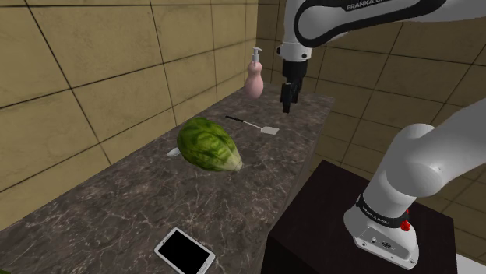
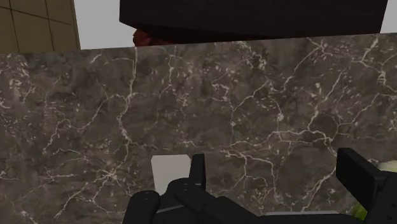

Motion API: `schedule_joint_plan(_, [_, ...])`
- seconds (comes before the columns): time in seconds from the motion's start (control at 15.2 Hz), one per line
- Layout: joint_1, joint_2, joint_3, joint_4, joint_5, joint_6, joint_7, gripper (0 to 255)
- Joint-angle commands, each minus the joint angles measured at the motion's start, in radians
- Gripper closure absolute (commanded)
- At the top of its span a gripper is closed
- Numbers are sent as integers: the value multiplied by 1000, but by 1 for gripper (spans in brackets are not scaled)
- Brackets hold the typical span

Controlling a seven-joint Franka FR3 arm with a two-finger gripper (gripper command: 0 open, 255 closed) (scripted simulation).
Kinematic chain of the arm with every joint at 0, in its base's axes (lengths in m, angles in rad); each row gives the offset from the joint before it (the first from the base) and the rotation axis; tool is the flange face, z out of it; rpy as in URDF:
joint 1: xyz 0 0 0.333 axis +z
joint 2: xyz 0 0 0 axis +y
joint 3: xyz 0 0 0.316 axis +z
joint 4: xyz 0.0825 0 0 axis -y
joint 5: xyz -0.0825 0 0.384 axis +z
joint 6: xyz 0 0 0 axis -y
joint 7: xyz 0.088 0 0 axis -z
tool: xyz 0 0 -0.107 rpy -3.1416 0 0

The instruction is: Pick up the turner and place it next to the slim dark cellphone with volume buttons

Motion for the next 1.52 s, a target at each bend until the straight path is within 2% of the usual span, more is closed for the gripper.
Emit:
schedule_joint_plan(0.0, [-6,68,-11,11,-4,72,-11,0])
schedule_joint_plan(0.73, [-26,450,-58,165,14,369,-70,0])
schedule_joint_plan(1.25, [-47,741,-74,379,63,493,-123,0])
schedule_joint_plan(1.45, [-48,760,-72,375,66,517,-125,0])
